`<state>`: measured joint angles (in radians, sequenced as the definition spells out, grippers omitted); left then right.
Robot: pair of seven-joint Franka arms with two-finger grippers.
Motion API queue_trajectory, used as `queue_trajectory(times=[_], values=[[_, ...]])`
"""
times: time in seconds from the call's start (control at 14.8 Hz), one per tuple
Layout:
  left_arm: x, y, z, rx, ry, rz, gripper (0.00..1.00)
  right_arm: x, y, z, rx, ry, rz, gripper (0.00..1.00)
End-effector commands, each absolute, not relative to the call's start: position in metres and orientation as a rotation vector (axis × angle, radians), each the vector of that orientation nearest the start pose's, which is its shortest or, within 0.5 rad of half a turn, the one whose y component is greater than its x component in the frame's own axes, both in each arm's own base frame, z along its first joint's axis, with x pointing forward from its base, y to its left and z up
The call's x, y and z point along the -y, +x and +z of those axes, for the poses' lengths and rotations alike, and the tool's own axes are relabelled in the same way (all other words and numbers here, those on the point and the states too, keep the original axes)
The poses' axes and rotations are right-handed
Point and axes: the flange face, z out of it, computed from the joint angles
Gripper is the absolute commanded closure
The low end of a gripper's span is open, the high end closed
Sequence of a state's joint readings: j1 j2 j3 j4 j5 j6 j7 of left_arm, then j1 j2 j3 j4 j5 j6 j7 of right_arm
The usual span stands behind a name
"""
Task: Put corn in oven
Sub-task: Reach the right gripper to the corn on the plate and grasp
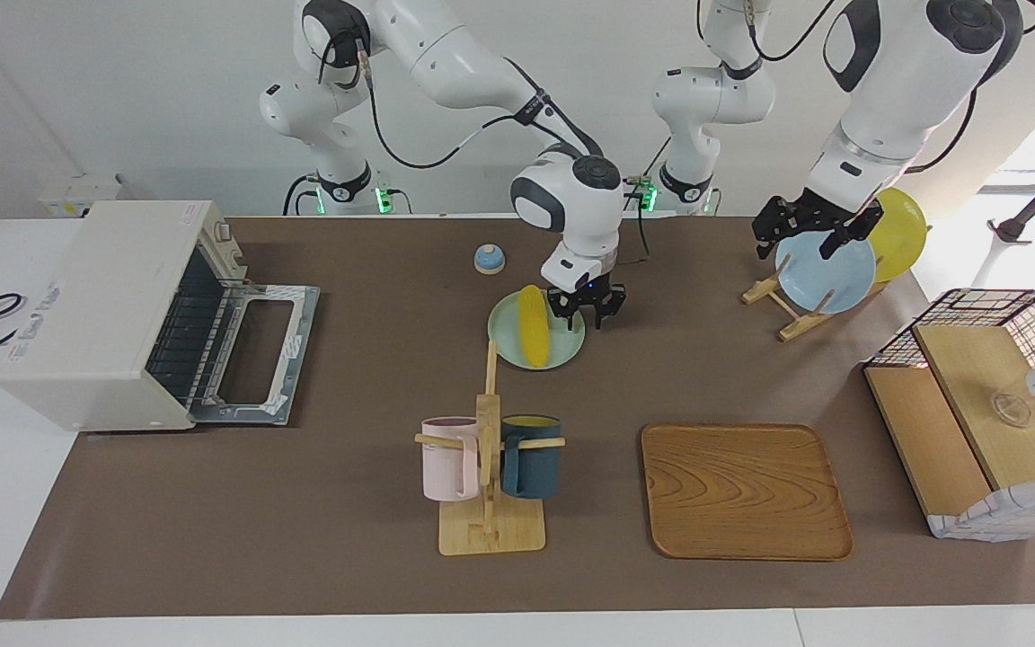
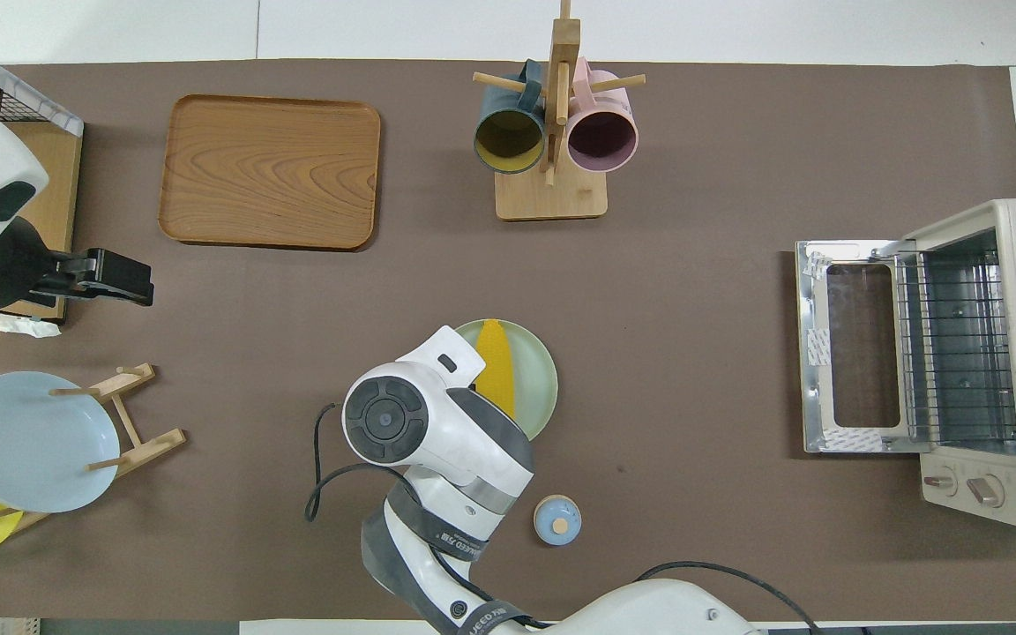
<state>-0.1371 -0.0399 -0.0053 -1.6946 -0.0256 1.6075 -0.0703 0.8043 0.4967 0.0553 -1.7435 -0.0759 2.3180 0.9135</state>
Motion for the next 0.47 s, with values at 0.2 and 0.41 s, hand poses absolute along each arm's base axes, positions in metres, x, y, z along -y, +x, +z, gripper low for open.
queue_trajectory(times=[0.2,0.41], values=[[0.077,0.542,0.591,-0.138,-3.164,0.065,0.0,-0.493,0.433,0.304,-0.008,-3.126,-0.106,1.0],[0.076,0.542,0.589,-0.143,-3.151,0.072,0.0,-0.487,0.446,0.323,0.095,-3.236,-0.144,1.0]])
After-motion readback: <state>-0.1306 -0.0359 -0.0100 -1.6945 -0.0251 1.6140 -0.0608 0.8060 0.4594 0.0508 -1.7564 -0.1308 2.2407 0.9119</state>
